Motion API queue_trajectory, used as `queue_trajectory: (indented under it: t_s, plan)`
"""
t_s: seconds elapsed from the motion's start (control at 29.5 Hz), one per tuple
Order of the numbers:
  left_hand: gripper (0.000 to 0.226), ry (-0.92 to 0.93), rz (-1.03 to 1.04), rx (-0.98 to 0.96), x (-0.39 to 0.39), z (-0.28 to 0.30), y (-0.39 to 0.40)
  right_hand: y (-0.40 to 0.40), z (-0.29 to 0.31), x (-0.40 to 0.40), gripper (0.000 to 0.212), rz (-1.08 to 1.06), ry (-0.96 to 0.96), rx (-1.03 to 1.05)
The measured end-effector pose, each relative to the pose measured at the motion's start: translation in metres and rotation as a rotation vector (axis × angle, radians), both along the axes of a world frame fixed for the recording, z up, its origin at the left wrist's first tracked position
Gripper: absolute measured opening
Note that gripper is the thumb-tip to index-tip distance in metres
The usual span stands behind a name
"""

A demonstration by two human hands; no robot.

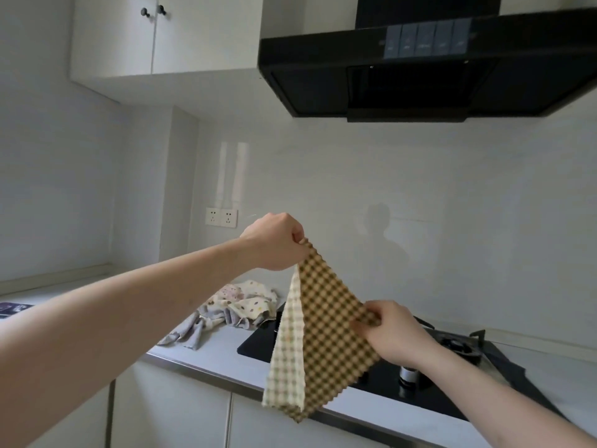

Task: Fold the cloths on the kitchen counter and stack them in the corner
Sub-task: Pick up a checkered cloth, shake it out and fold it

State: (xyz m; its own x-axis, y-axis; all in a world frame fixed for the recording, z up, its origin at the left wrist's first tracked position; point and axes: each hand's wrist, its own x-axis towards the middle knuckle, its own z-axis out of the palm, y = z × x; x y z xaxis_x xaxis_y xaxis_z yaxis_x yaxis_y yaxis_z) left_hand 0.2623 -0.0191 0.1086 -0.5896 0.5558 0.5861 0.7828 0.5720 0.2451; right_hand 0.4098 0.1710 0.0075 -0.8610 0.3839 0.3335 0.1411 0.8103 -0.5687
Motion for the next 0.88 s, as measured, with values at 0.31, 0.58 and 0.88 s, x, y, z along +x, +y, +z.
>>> queue_trajectory:
  t_s: [0.31, 0.58, 0.88]
  plan:
    - [0.014, -0.070, 0.125, -0.058, -0.050, -0.038, -0.011, 0.039, -0.005, -0.044, 0.032, -0.069, 0.026, 0.001]
    - [0.015, -0.144, 0.201, -0.091, -0.094, -0.068, 0.006, 0.060, -0.006, -0.098, 0.036, -0.171, -0.051, 0.164]
    - [0.011, -0.362, 0.120, 0.165, -0.129, -0.064, 0.031, 0.087, 0.008, -0.150, 0.011, -0.239, 0.171, -0.125]
